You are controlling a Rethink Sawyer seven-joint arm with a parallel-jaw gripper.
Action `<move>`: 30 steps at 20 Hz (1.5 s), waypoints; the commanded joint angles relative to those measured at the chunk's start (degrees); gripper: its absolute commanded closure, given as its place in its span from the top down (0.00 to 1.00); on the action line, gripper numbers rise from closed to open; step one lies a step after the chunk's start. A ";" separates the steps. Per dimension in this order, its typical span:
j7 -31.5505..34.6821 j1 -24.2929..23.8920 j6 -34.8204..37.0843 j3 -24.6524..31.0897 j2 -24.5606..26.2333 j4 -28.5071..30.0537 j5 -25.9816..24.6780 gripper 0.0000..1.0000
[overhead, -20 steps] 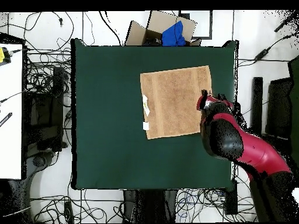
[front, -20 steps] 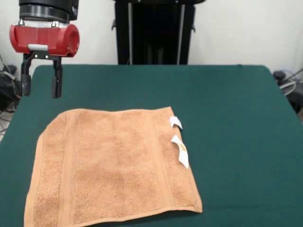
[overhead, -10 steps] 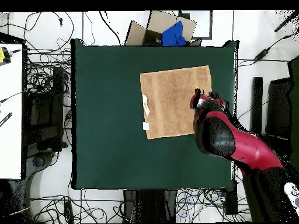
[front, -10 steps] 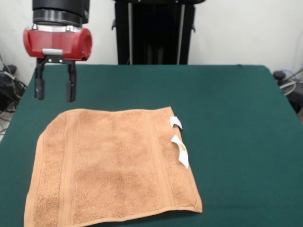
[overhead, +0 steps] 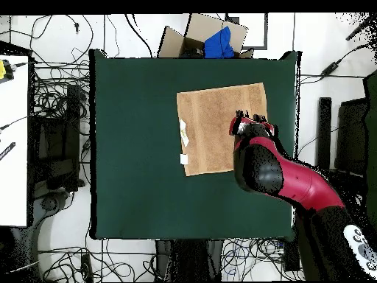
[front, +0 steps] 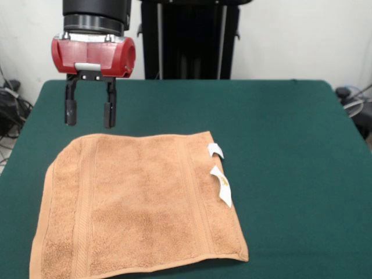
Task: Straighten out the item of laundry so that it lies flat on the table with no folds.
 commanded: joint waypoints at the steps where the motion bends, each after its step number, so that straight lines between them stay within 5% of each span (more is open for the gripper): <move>1: 12.56 1.94 0.03 -2.46 0.95 1.70 2.99 1.00; 30: 12.86 6.59 -3.92 -5.87 3.73 0.49 4.79 1.00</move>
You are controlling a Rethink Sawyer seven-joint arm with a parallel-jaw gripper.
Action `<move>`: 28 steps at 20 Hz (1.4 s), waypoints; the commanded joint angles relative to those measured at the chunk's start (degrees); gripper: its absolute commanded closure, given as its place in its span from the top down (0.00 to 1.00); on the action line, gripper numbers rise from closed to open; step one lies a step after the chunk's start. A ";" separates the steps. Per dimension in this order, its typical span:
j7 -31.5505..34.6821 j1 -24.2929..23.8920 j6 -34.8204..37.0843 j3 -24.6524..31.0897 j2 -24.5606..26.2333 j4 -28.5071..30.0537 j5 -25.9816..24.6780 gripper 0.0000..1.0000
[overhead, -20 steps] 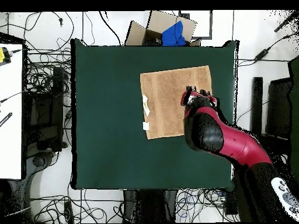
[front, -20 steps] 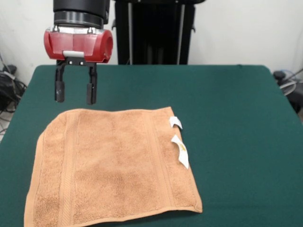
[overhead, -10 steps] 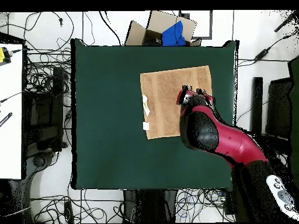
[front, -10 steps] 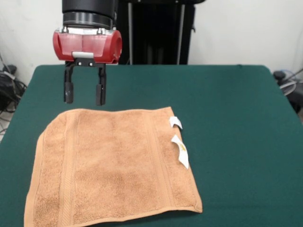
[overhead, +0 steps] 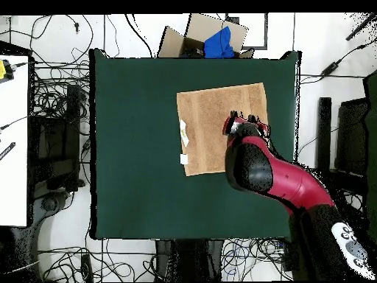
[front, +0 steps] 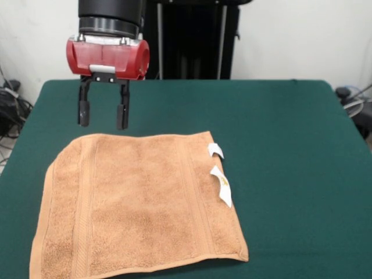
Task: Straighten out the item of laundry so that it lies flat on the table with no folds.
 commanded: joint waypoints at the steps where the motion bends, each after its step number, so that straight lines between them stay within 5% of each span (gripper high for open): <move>1: 12.94 2.48 -3.18 -2.25 3.57 0.60 2.35 1.00; 28: 12.71 4.25 -5.09 -3.76 2.43 1.83 3.17 1.00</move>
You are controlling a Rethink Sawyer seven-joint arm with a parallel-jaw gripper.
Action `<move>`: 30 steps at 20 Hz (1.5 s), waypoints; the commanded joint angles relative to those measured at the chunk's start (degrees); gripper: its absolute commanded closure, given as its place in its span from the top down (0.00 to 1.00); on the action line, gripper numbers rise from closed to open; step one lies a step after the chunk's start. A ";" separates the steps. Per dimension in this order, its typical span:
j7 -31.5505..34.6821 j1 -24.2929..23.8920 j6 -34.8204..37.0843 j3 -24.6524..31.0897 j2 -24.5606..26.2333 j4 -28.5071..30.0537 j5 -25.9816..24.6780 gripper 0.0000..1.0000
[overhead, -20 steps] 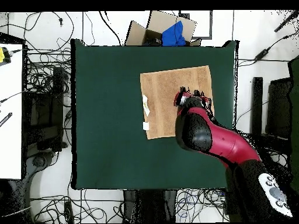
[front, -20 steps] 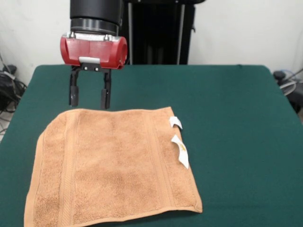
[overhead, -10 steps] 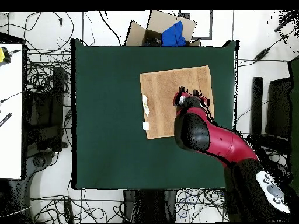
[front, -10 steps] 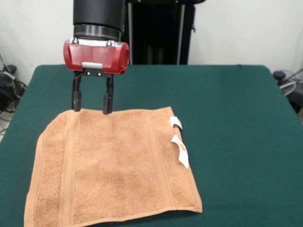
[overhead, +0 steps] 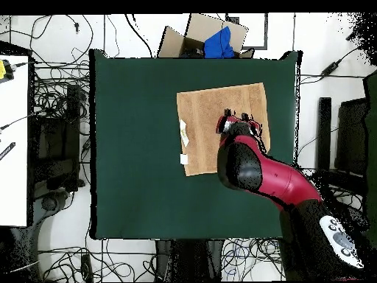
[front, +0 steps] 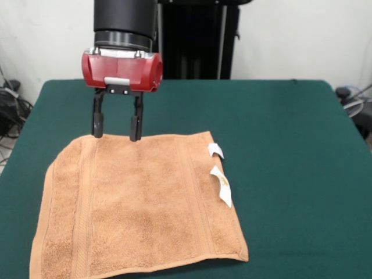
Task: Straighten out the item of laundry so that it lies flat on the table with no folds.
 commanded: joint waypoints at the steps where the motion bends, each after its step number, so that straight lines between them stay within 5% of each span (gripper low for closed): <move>1: 12.64 2.19 -0.99 -2.81 -0.20 1.96 2.32 1.00; 30: 9.40 0.82 -1.65 -0.05 -3.00 -0.24 -1.70 1.00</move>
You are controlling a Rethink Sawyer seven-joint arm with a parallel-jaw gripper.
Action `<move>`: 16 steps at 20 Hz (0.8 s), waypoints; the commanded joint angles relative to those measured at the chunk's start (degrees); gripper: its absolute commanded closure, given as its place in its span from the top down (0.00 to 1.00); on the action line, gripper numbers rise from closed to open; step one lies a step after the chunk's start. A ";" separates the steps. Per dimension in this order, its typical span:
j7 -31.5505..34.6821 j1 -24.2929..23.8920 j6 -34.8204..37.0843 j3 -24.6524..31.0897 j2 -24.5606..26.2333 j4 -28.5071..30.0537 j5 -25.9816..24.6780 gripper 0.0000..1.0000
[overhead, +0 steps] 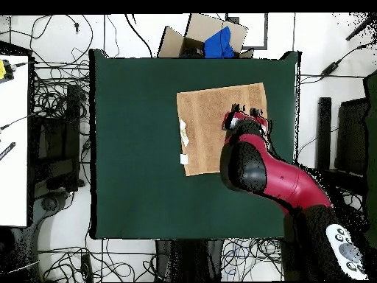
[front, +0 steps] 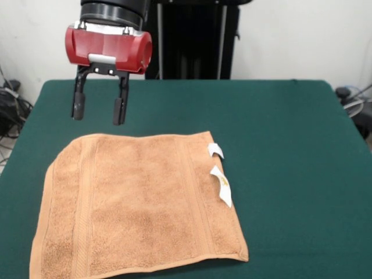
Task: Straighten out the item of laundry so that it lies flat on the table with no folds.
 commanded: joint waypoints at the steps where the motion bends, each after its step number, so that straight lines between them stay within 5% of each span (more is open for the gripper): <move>1: 9.32 -0.67 -1.11 2.34 0.78 0.13 -2.06 1.00; 16: 7.97 0.57 0.62 0.97 0.80 -1.19 -1.85 1.00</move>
